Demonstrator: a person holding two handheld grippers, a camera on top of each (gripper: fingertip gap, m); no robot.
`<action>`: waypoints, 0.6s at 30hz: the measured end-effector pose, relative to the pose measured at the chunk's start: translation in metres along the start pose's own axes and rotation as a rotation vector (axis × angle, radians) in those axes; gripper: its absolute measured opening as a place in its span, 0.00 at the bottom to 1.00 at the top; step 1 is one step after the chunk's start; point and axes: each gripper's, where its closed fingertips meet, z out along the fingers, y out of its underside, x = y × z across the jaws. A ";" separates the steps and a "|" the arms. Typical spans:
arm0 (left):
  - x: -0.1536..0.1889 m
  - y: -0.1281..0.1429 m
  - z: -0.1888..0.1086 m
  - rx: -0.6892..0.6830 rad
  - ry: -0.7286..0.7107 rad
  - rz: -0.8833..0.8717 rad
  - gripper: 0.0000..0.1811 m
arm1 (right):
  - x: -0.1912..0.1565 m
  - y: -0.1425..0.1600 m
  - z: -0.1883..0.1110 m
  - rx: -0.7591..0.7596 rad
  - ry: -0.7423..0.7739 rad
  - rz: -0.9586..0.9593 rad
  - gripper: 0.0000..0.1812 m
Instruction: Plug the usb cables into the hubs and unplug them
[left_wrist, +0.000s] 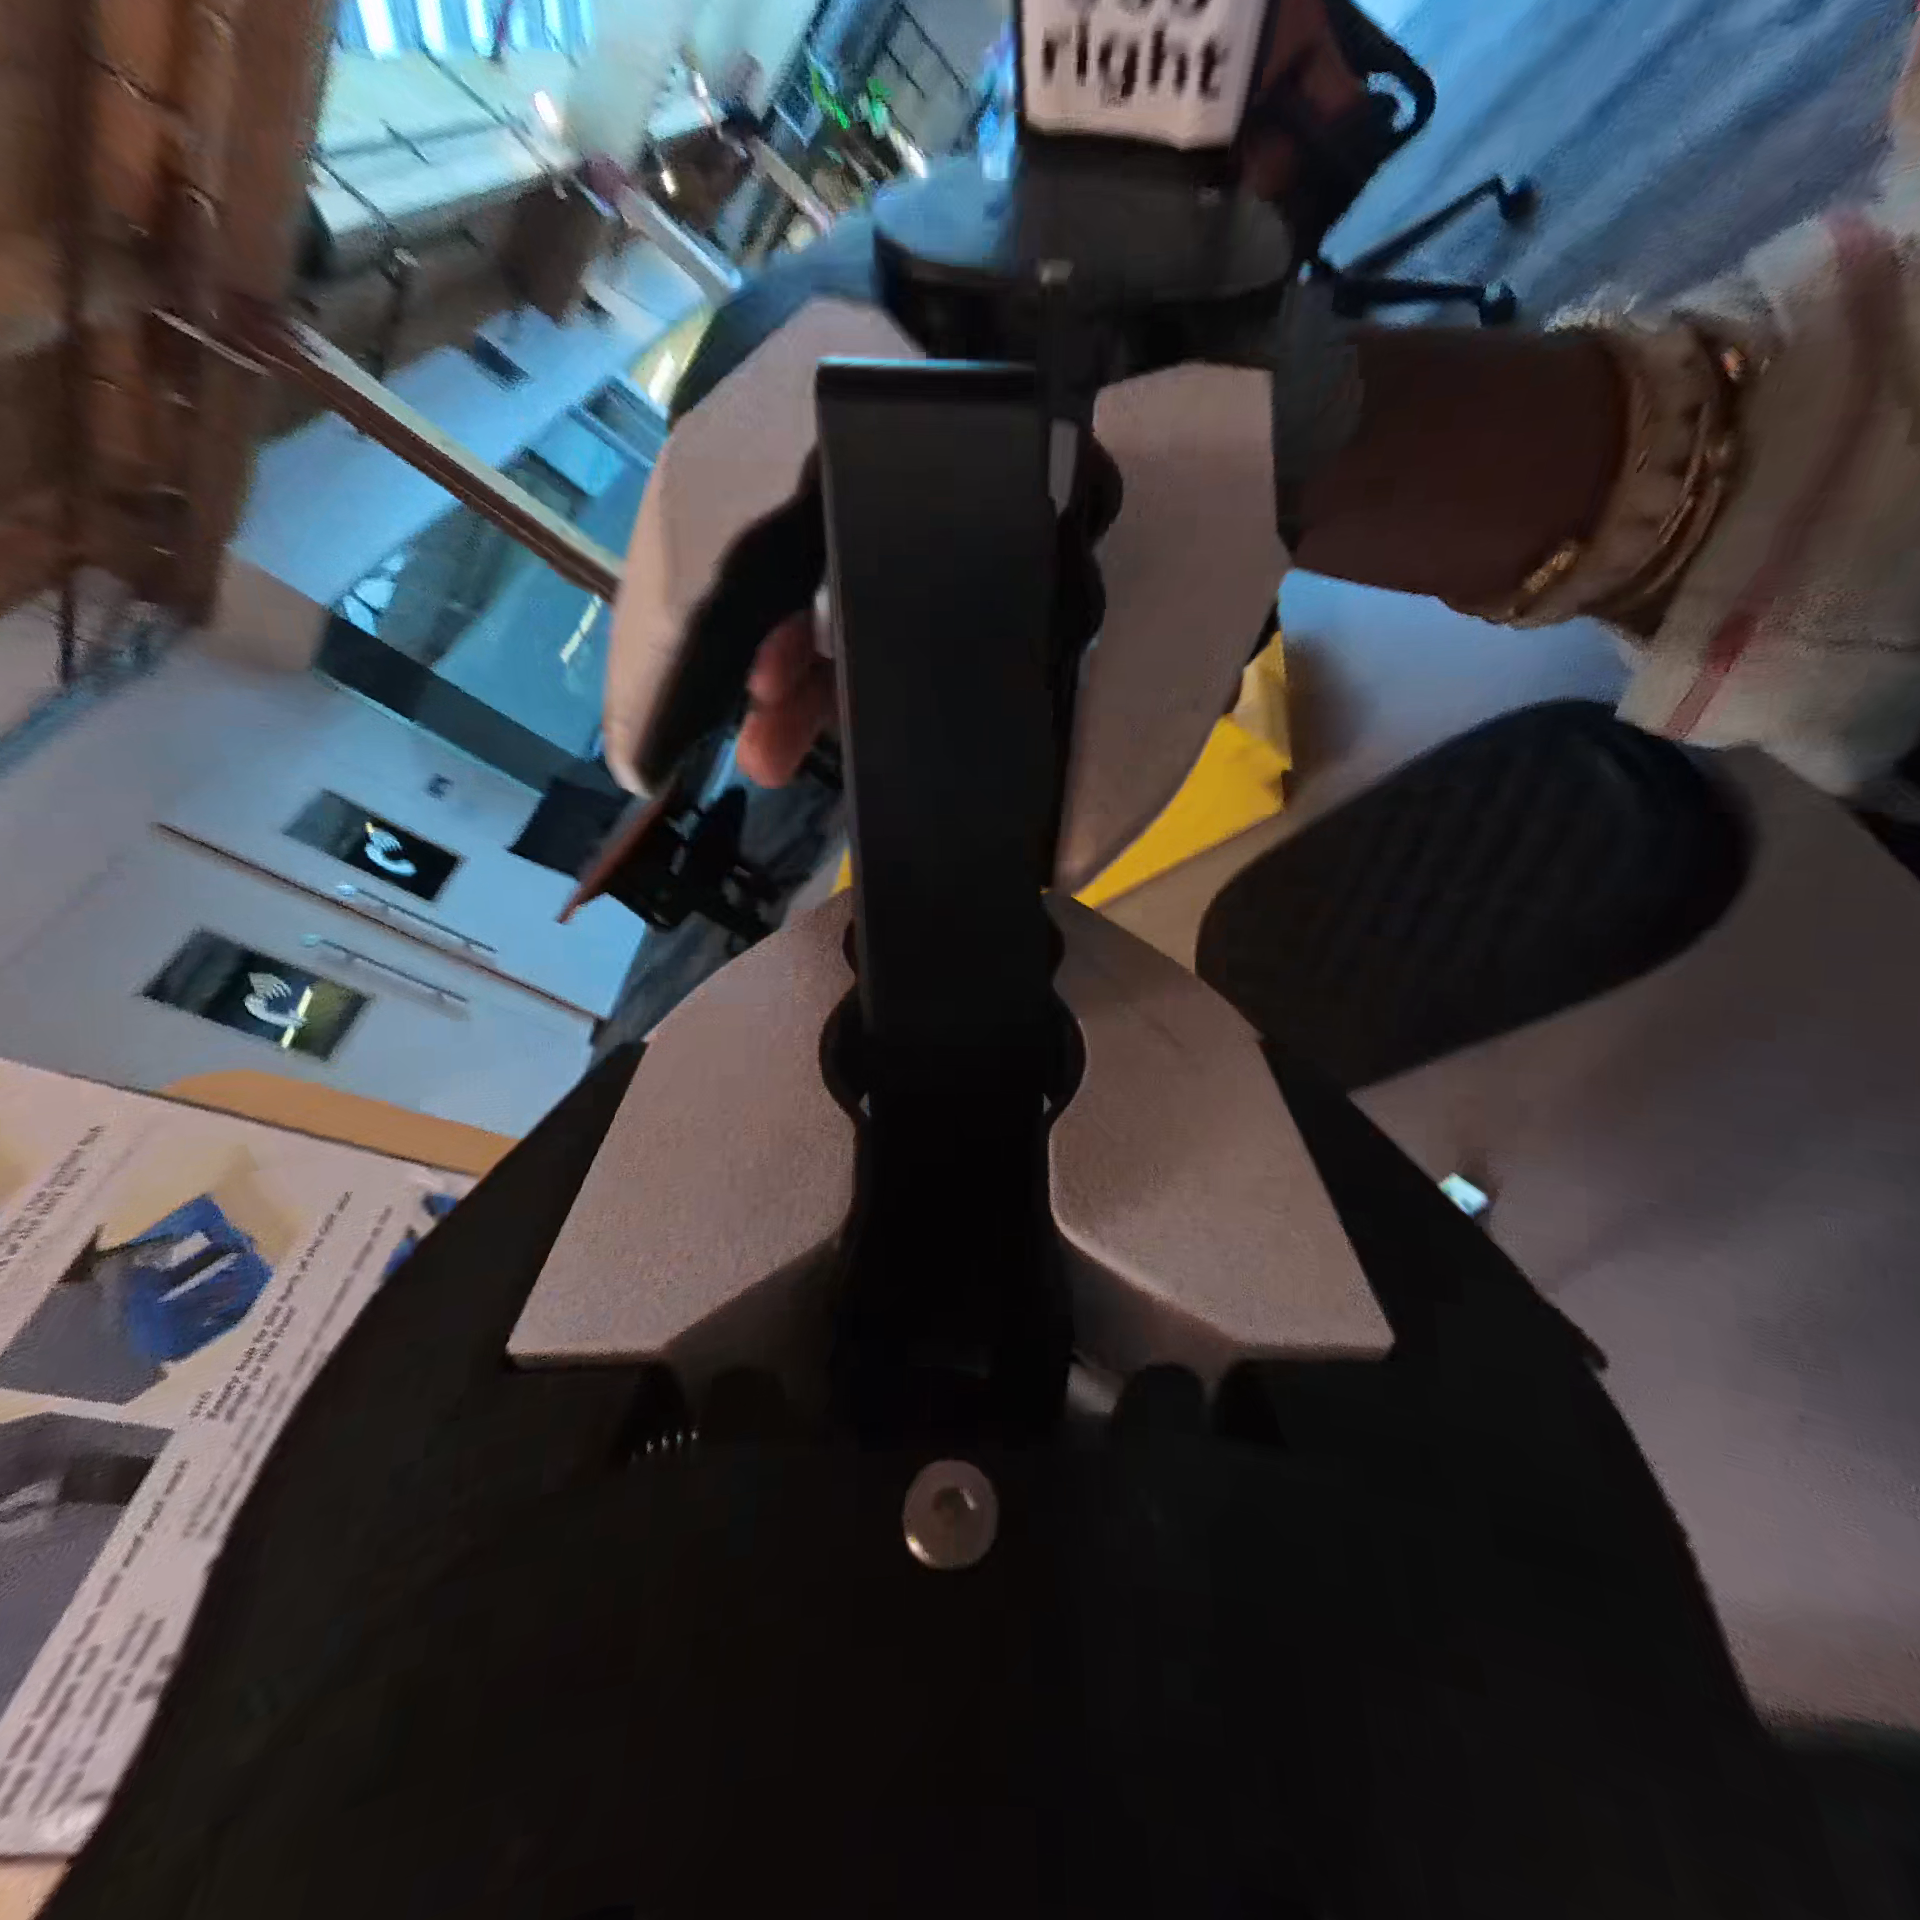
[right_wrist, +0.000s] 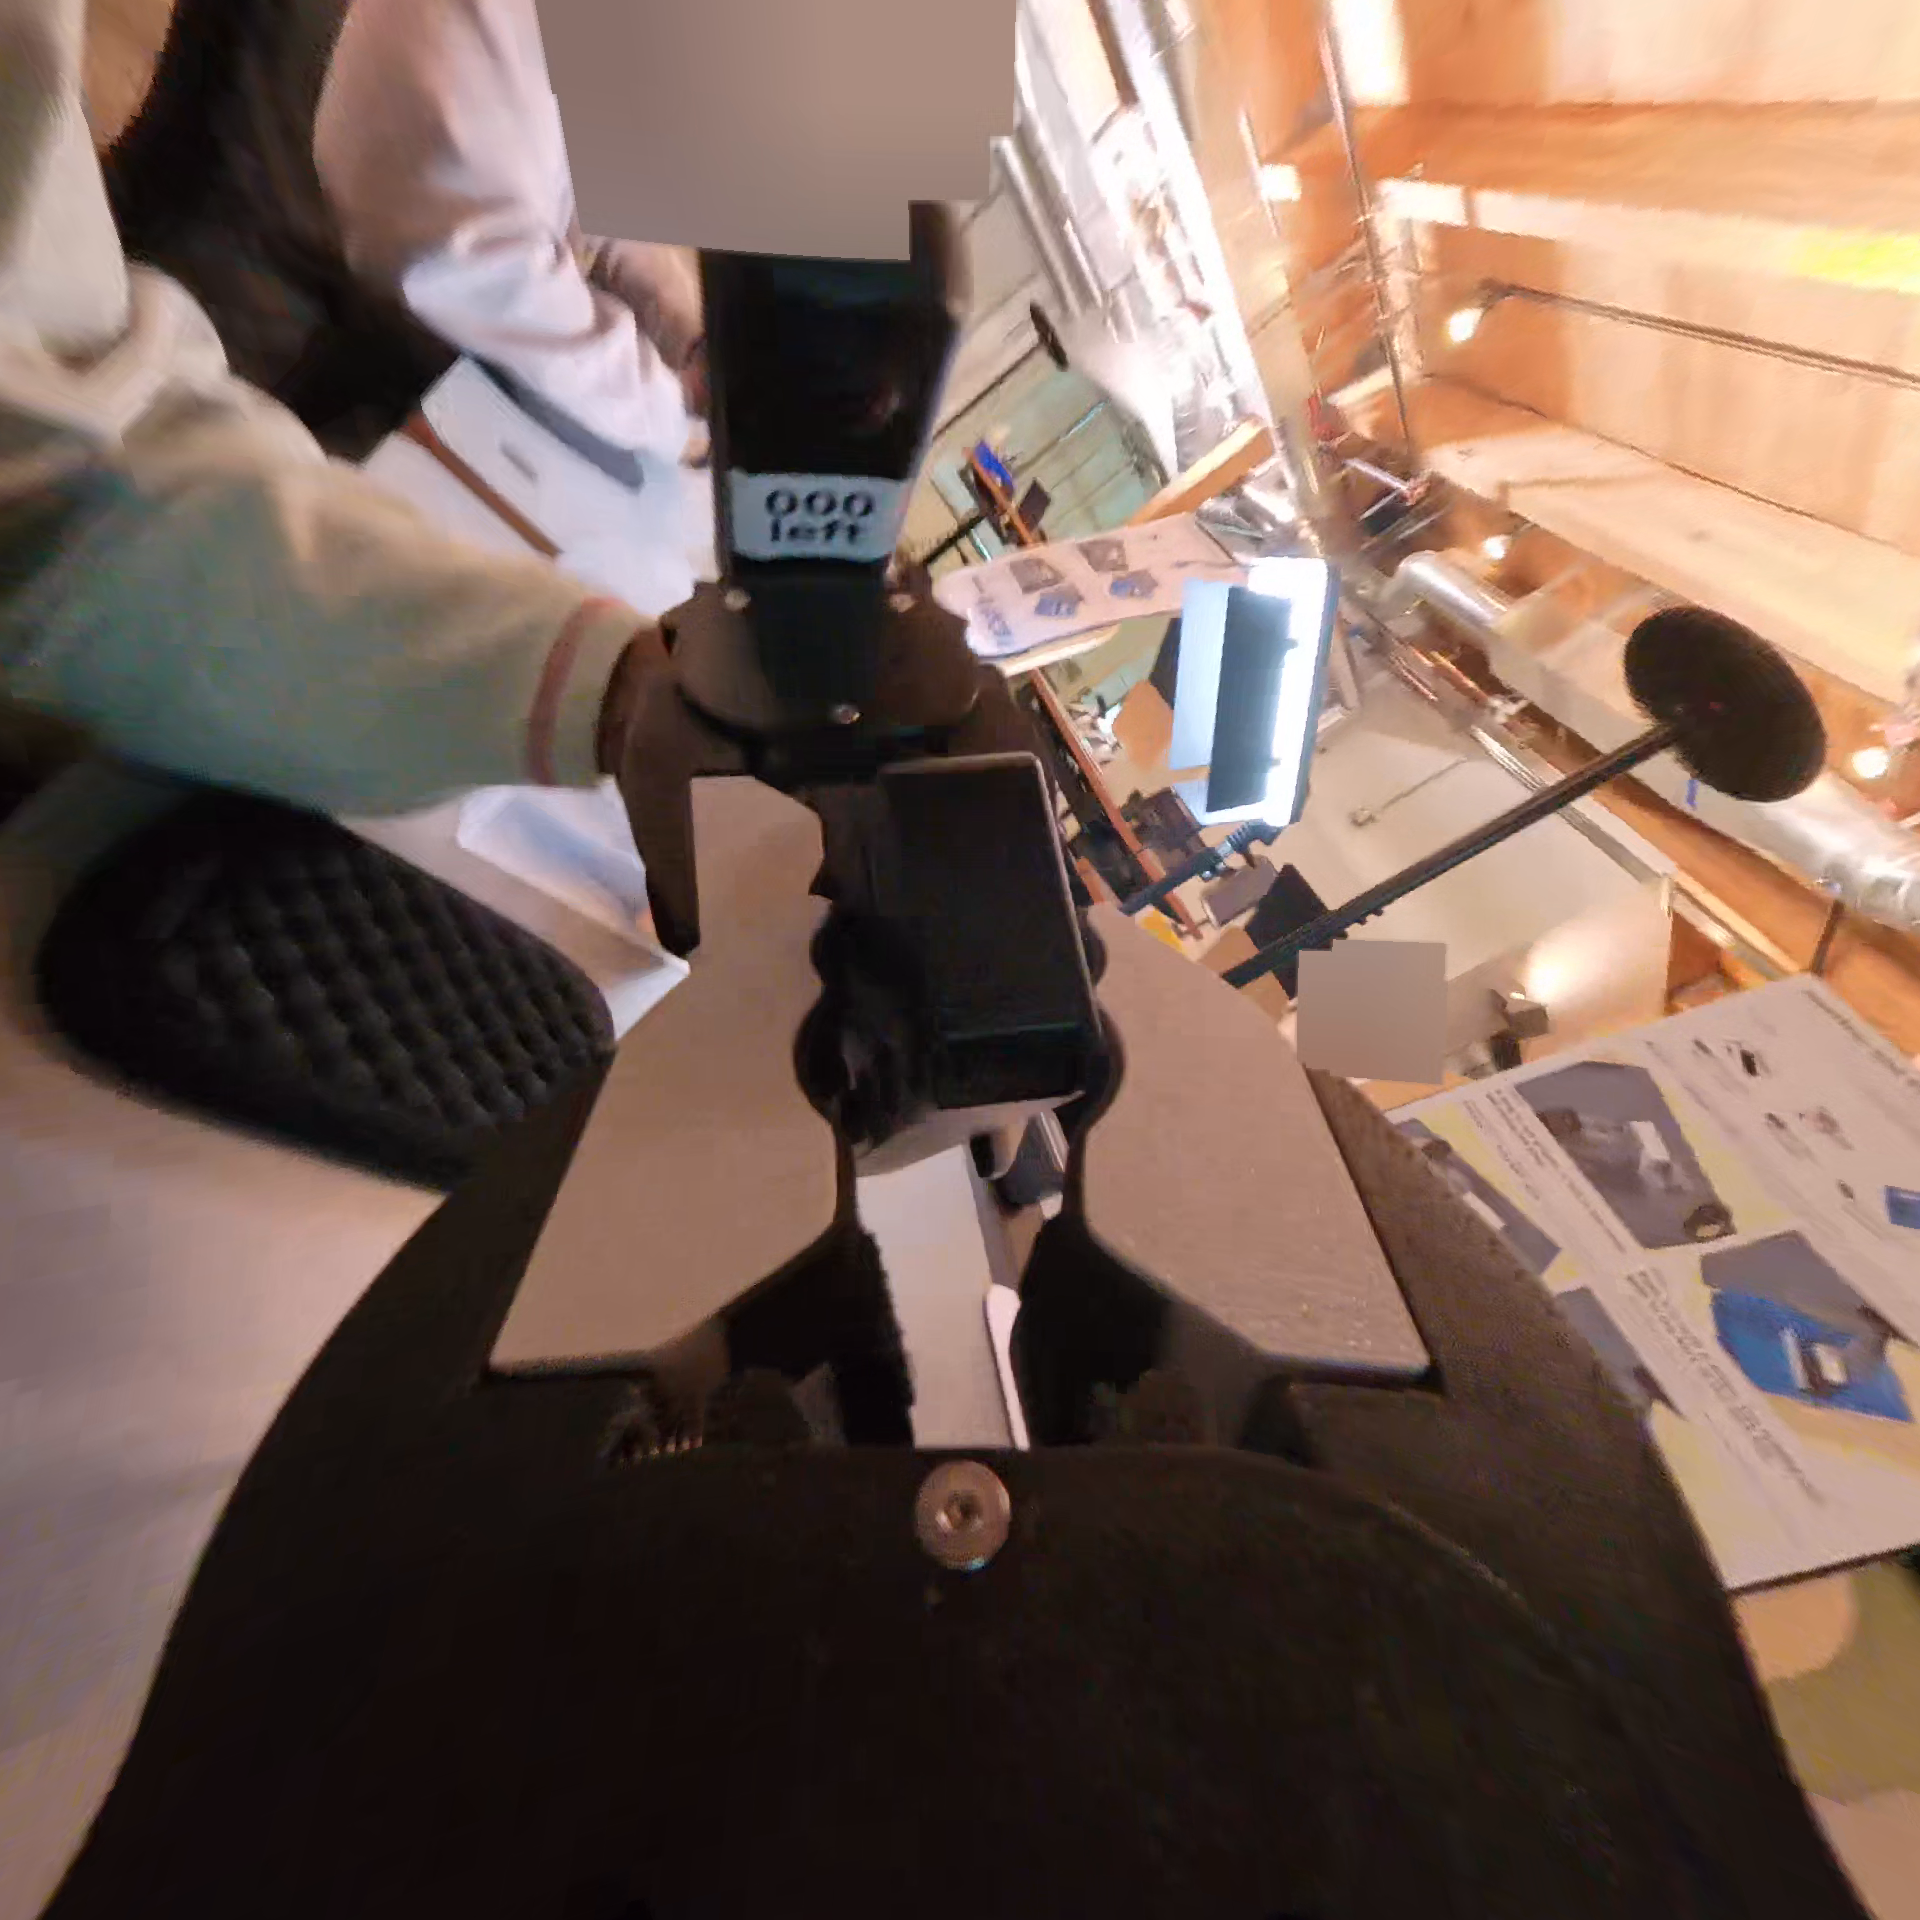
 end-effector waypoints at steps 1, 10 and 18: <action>0.001 0.007 0.001 -0.034 0.006 -0.002 0.15 | -0.005 0.004 0.002 -0.023 -0.010 -0.035 0.21; -0.010 0.026 -0.003 -0.060 -0.260 -0.074 0.30 | 0.007 0.027 0.000 0.001 0.216 0.197 0.15; -0.009 0.062 -0.002 -0.171 -0.579 -0.120 0.43 | 0.026 0.048 -0.005 0.107 0.513 0.563 0.14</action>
